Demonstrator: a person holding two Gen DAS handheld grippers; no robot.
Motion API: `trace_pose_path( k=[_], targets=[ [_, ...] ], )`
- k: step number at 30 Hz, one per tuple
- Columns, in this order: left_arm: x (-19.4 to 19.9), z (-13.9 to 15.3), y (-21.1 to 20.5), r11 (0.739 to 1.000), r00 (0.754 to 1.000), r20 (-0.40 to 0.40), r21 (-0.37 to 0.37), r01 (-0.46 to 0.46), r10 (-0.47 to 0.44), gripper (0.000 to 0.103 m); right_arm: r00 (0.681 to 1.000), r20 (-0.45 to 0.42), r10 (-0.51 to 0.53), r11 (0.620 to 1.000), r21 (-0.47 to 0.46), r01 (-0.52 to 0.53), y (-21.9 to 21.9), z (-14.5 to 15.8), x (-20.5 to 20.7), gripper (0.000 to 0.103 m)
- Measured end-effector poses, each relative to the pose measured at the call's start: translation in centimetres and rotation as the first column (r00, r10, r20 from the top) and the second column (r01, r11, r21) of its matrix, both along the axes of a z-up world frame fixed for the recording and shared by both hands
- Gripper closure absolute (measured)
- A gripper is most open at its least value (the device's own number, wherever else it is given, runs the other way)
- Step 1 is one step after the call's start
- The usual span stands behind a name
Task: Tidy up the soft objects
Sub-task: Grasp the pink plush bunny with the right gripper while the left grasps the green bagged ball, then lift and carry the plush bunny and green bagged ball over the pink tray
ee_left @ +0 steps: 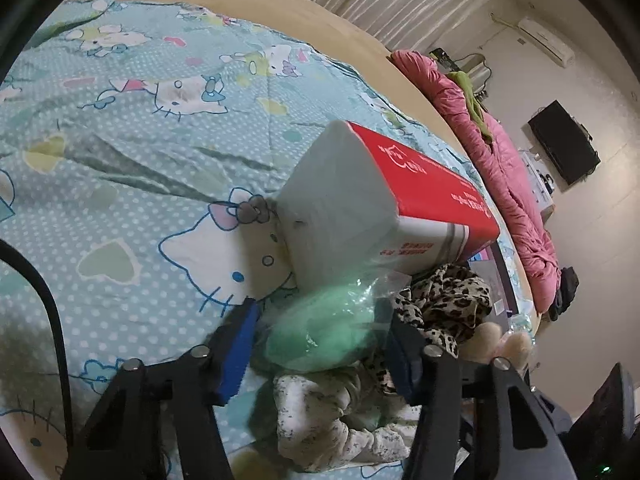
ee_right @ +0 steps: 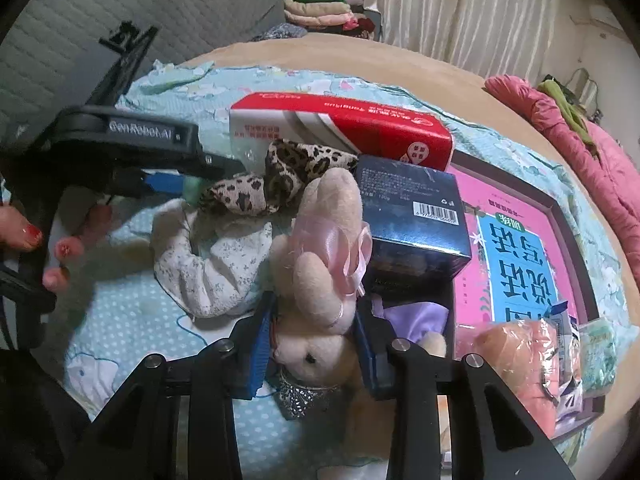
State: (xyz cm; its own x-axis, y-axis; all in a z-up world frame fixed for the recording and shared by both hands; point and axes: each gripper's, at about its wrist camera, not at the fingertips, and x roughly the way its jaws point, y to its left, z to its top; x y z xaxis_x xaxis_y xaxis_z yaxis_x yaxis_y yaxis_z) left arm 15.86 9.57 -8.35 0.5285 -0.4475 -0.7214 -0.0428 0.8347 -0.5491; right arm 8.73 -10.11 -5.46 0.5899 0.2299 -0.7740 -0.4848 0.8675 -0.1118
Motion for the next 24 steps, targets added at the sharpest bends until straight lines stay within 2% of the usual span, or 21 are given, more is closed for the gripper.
trace_pose_path(
  k=[6, 13, 24],
  targets=[
    [-0.7, 0.8, 0.2, 1.0, 1.0, 0.009, 0.02, -0.02, 0.02, 0.053, 1.0, 0.015, 0.003, 0.999, 0.038, -0.004, -0.3, 1.1, -0.4, 0.065],
    [-3.1, 3.6, 0.7, 0.996, 0.996, 0.069, 0.07, -0.057, 0.052, 0.053, 1.0, 0.017, 0.01, 0.996, 0.093, -0.011, -0.6, 2.1, -1.4, 0.065],
    [-6.9, 7.3, -0.6, 0.985, 0.991, 0.111, 0.145, -0.097, 0.081, 0.053, 0.998, 0.058, 0.027, 0.984, 0.174, -0.037, -1.3, 4.6, -2.9, 0.065]
  ],
)
